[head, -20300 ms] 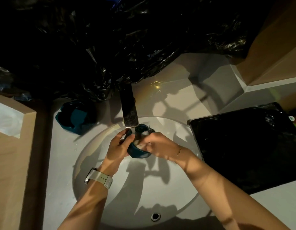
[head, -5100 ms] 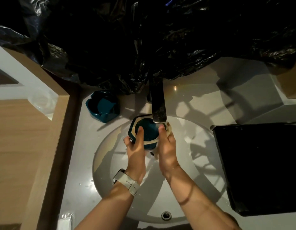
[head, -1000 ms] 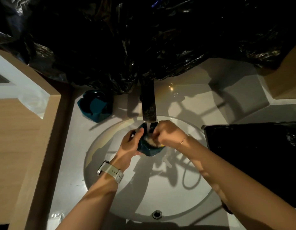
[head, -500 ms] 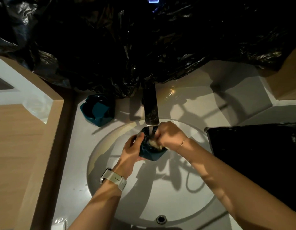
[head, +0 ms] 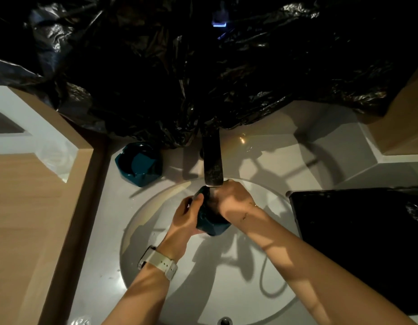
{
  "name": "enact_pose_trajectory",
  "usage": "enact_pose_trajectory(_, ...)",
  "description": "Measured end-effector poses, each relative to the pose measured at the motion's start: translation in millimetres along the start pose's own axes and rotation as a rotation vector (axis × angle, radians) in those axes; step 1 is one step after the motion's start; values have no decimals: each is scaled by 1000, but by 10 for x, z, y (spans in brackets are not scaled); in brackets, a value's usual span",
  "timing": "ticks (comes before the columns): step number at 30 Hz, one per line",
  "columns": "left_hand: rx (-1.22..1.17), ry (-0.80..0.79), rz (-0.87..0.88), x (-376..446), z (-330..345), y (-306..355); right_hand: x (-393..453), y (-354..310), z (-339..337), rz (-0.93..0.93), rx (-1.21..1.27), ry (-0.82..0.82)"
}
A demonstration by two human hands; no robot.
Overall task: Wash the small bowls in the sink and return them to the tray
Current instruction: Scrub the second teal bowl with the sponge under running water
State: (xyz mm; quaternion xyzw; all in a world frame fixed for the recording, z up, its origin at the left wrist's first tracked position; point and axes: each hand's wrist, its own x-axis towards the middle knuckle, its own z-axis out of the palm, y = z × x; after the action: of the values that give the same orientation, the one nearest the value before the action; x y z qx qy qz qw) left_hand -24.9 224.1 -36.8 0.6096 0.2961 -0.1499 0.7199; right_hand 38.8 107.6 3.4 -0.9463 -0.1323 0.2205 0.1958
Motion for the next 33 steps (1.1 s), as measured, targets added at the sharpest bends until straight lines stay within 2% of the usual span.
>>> enact_pose_trajectory(2, -42, -35, 3, -59, 12, 3, -31, -11, 52, -21, 154, 61)
enact_pose_trajectory(4, -68, -46, 0, -54, -25, 0, -87, 17, 113, -104, 324, 44)
enact_pose_trajectory(7, -53, -30, -39, -25, -77, 11, -173, 56, 132, -177, 353, -98)
enact_pose_trajectory(11, 13, -23, -12, -46, -94, -50, -81, 120, 28, -26, 167, -158)
enact_pose_trajectory(13, -5, -36, -4, -64, -62, -81, -28, 111, 41, 63, 88, -56)
enact_pose_trajectory(15, -16, -37, 1, -74, -27, -49, -25, 88, 157, 30, 157, 103)
enact_pose_trajectory(17, -31, -29, -4, -40, -8, 20, -57, 79, 260, -41, 342, 151)
enact_pose_trajectory(20, -5, -20, 5, -5, -12, 139, -76, 170, 262, -120, 589, -8)
enact_pose_trajectory(22, 51, -20, 53, 48, -18, 163, -99, 259, 236, -72, 803, -55)
enact_pose_trajectory(26, 213, 17, 230, 130, -65, 153, -258, 572, 273, 115, 1467, 62)
enact_pose_trajectory(29, 451, 56, 360, 135, -143, 171, -413, 787, 374, 237, 1859, -122)
enact_pose_trajectory(31, 569, 58, 448, 25, -185, 208, -534, 881, 461, 121, 2100, -384)
enact_pose_trajectory(32, 590, 60, 491, -48, -211, 223, -589, 900, 501, 90, 2190, -445)
enact_pose_trajectory(33, 616, 64, 530, -132, -243, 238, -638, 901, 525, 113, 2243, -430)
